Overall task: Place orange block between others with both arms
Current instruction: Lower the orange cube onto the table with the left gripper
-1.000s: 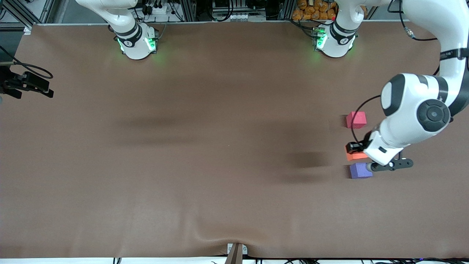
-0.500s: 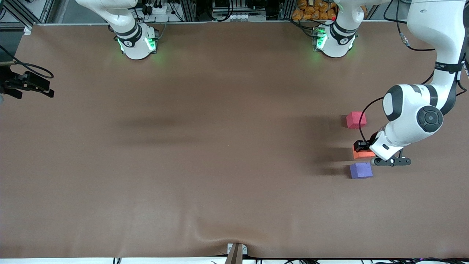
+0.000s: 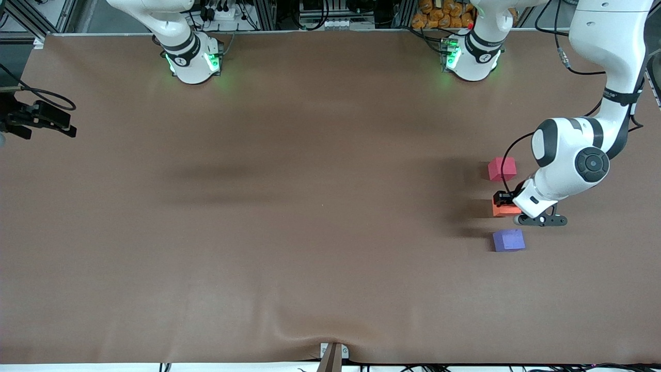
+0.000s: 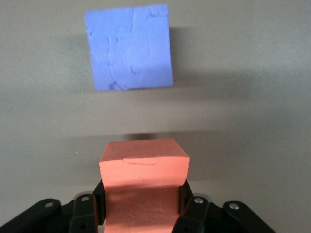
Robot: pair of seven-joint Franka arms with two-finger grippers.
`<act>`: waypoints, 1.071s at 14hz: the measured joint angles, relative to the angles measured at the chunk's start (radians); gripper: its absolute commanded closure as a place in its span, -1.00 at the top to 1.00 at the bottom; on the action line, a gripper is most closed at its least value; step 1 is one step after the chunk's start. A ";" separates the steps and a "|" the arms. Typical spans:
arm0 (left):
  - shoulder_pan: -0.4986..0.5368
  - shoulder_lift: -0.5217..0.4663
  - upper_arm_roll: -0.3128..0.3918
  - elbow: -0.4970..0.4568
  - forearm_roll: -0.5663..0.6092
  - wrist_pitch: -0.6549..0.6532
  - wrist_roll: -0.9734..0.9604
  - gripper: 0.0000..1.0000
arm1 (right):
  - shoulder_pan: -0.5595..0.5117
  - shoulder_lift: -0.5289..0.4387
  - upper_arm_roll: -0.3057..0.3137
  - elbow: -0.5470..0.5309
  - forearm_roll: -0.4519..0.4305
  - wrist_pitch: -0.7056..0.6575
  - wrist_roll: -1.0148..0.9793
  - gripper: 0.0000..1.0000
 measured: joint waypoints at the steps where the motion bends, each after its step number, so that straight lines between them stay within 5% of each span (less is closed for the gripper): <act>1: 0.006 -0.002 0.000 -0.006 0.000 0.001 0.002 -0.73 | 0.000 0.000 0.000 0.000 0.000 0.000 0.000 1.00; 15: 0.030 0.012 -0.006 -0.057 0.000 0.117 0.030 -0.71 | 0.000 0.000 0.001 0.000 0.000 0.000 -0.001 1.00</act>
